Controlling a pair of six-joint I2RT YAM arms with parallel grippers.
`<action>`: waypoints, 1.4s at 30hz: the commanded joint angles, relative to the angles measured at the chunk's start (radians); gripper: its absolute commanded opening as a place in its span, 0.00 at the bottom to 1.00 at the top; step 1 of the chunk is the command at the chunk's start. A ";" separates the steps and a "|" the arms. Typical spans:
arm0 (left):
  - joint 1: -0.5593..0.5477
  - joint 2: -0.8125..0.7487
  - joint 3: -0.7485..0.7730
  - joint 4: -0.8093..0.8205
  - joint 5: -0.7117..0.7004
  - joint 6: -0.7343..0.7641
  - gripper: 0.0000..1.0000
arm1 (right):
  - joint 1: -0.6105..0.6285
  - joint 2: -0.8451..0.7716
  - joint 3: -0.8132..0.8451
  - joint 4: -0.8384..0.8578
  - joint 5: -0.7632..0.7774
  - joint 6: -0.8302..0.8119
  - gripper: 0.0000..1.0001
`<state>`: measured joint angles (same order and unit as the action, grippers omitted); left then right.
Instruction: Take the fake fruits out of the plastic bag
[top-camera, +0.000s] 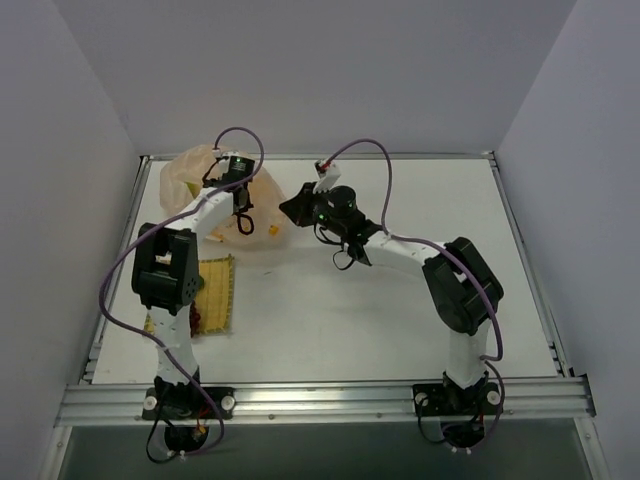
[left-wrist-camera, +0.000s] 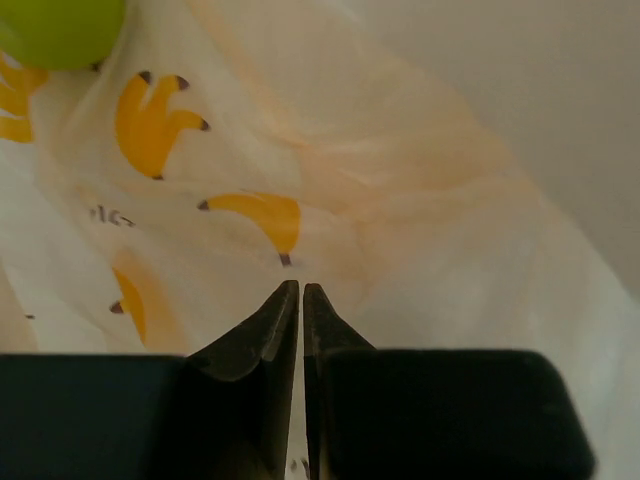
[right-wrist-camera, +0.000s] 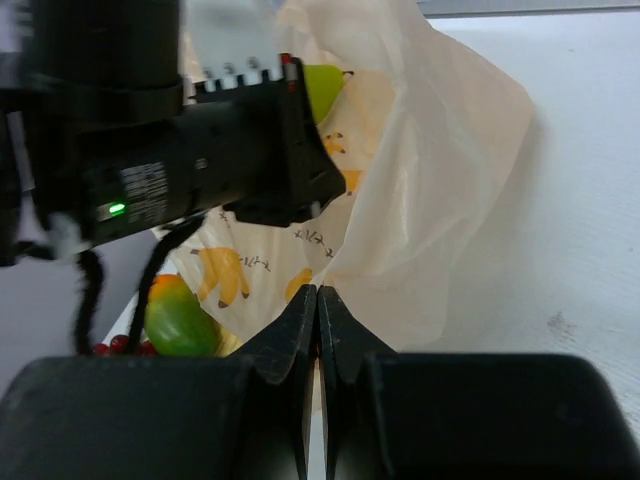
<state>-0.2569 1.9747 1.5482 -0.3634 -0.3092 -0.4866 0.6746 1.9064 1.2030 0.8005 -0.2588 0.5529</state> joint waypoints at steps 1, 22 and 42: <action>0.034 -0.005 0.108 -0.078 -0.135 0.049 0.06 | 0.023 -0.078 -0.029 0.077 0.003 -0.005 0.00; 0.321 -0.114 -0.057 0.113 0.008 -0.065 0.74 | 0.109 -0.093 -0.132 0.152 0.049 0.021 0.00; 0.338 0.030 -0.049 0.426 -0.042 -0.168 0.85 | 0.134 -0.015 -0.100 0.114 0.115 -0.039 0.00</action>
<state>0.0689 1.9968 1.4586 -0.0227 -0.2901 -0.5968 0.8001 1.8736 1.0660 0.8791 -0.1493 0.5262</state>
